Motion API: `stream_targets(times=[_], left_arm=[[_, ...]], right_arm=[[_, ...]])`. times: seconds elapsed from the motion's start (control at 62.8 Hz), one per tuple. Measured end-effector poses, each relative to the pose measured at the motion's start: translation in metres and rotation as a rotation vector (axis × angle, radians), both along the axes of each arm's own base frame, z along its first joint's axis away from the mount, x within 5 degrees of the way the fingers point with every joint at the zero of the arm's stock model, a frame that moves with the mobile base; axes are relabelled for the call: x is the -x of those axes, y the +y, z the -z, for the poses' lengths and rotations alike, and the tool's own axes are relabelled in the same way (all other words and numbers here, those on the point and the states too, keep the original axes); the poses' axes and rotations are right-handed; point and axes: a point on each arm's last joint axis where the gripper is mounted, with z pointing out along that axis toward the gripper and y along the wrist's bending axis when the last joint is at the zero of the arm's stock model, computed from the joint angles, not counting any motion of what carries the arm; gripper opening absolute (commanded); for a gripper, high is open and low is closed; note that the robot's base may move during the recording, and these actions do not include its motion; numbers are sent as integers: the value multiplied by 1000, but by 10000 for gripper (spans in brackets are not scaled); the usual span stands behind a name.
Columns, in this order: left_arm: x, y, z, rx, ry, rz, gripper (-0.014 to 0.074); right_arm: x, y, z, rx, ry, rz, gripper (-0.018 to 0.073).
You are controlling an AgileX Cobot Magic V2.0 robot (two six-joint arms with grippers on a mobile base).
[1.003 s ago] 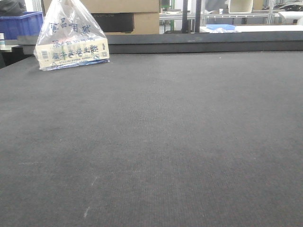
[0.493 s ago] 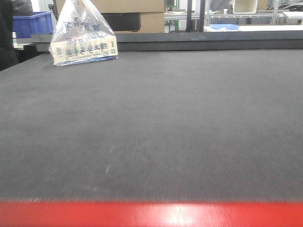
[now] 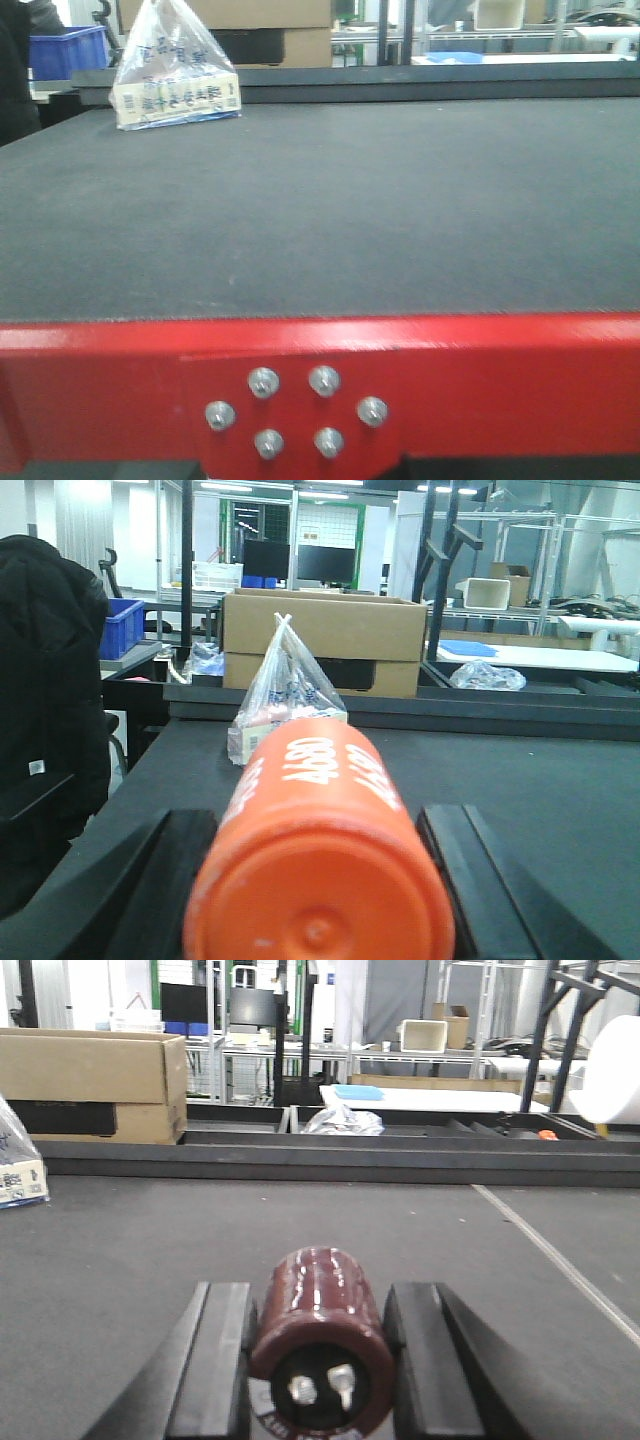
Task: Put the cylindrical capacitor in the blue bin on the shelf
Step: 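Drive the base away from the table to the shelf of blue bins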
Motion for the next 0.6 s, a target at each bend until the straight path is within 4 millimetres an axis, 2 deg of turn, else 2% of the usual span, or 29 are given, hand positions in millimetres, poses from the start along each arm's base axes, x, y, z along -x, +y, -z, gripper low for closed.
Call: stream_targets(times=[0.605], left_arm=[[0, 0, 0, 0, 0, 0, -111]], right_arm=[[0, 0, 0, 0, 0, 0, -163]])
